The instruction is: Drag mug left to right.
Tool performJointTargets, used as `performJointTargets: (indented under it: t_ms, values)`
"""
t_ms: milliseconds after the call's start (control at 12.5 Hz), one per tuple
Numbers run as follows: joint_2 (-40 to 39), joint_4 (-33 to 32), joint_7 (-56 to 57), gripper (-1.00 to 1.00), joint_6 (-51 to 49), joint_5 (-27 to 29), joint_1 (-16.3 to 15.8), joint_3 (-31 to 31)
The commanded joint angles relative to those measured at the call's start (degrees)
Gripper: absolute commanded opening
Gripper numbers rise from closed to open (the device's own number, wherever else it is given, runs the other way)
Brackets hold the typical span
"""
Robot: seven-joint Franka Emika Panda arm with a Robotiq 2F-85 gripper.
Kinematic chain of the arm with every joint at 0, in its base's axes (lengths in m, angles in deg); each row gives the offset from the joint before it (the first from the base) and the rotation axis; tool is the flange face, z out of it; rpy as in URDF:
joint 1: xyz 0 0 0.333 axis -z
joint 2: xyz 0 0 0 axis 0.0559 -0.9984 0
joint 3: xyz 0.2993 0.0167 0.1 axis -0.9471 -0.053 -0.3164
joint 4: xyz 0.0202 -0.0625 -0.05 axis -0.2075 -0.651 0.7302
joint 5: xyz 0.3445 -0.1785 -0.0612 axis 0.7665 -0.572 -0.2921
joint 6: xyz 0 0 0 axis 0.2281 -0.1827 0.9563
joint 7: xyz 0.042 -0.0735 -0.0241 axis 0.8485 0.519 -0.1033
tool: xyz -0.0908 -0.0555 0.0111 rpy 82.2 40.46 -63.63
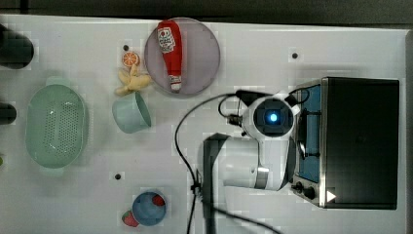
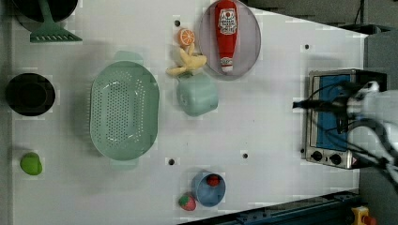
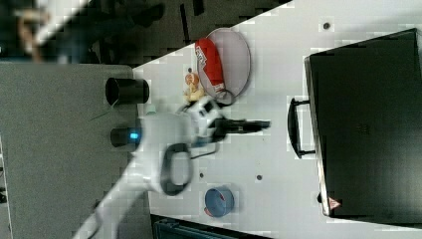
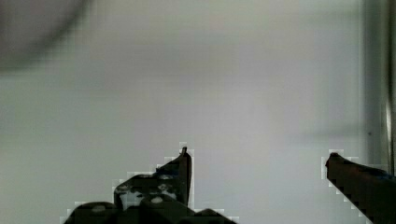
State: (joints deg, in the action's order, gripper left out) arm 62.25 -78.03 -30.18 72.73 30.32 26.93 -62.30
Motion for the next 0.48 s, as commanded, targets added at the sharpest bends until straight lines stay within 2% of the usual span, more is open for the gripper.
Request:
performJointTargets:
  t_ms: [80,320,480]
  values:
    - [11.43,9.42,-23.01,1.0,-13.27,3.87,-1.62,-5.88]
    - [15.35,19.15,-42.16,1.0,-33.71,5.41,-1.69,-8.21]
    - [15.36,24.6,-44.76,1.0,-42.03,7.75,-1.72,-8.67]
